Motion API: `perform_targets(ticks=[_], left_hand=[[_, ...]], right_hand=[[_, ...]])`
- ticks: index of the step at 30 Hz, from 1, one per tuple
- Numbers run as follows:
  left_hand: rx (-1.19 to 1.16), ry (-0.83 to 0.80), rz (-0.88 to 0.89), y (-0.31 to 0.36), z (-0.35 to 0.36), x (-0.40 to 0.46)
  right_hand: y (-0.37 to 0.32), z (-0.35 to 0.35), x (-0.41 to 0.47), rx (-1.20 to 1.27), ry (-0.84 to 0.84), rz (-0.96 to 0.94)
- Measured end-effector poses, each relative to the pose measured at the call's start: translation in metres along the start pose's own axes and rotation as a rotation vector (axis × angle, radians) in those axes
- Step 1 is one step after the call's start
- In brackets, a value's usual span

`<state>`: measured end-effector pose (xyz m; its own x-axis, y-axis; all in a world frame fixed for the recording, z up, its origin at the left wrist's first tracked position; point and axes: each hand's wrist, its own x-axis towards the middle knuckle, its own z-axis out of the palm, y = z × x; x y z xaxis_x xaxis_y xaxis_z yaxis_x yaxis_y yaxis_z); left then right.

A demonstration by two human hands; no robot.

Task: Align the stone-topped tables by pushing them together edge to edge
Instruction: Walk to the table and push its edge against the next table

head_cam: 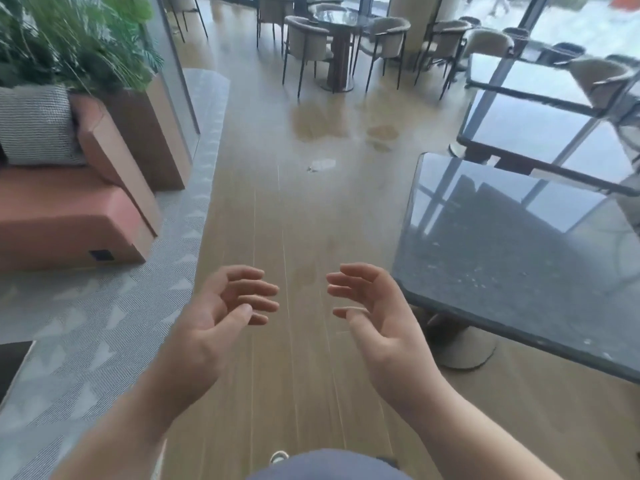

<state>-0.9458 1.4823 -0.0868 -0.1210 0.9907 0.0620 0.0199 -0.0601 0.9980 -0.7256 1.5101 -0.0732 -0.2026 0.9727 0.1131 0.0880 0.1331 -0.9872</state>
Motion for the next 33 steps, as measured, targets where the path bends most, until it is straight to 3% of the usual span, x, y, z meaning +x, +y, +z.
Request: perform_targets(ticks=[4, 9, 22, 33], left_hand=[[-0.052, -0.007, 0.002, -0.002, 0.004, 0.073], [-0.029, -0.146, 0.003, -0.018, 0.030, 0.158], [-0.018, -0.228, 0.028, -0.026, 0.092, 0.441], [-0.079, -0.378, -0.043, -0.061, 0.139, 0.626]], right_hand=[[0.014, -0.004, 0.049, 0.027, 0.076, 0.072], [0.036, -0.028, 0.118, 0.048, 0.208, 0.108], [0.083, -0.119, 0.377, 0.086, 0.295, 0.061], [0.113, -0.154, 0.527, 0.053, 0.393, 0.127]])
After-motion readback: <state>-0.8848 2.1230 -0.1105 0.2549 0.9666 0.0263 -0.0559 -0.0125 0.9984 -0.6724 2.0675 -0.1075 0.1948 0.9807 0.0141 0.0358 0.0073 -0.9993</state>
